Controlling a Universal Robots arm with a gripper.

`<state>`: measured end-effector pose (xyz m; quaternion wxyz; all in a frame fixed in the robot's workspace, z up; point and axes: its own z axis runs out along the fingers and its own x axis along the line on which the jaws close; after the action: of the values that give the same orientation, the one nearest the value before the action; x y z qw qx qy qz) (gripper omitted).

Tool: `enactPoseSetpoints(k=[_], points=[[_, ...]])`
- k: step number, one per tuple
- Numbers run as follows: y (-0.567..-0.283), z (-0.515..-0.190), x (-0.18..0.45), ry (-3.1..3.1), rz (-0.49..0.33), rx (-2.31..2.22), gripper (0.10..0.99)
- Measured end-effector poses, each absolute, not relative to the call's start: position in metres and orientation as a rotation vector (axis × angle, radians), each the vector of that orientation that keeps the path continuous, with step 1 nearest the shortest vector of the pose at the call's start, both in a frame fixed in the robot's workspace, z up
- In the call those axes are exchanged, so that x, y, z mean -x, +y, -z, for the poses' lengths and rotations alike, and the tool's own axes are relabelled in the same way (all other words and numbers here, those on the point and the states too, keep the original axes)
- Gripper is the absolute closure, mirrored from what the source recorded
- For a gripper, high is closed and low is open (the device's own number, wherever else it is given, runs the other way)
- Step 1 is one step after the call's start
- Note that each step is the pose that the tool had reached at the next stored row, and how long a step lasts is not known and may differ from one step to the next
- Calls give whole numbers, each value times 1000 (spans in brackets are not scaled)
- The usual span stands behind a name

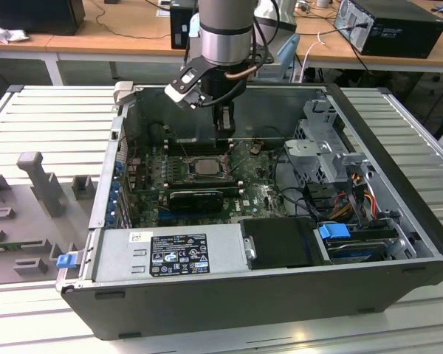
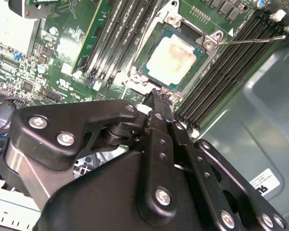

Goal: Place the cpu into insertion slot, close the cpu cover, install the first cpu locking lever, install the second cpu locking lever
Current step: 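Close the cpu cover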

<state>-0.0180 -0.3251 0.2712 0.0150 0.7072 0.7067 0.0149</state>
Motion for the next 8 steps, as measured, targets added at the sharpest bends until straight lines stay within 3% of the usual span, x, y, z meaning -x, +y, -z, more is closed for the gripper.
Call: enactPoseSetpoints(k=[8], points=[[-325,-271,12,2199,-46,-2201,980]])
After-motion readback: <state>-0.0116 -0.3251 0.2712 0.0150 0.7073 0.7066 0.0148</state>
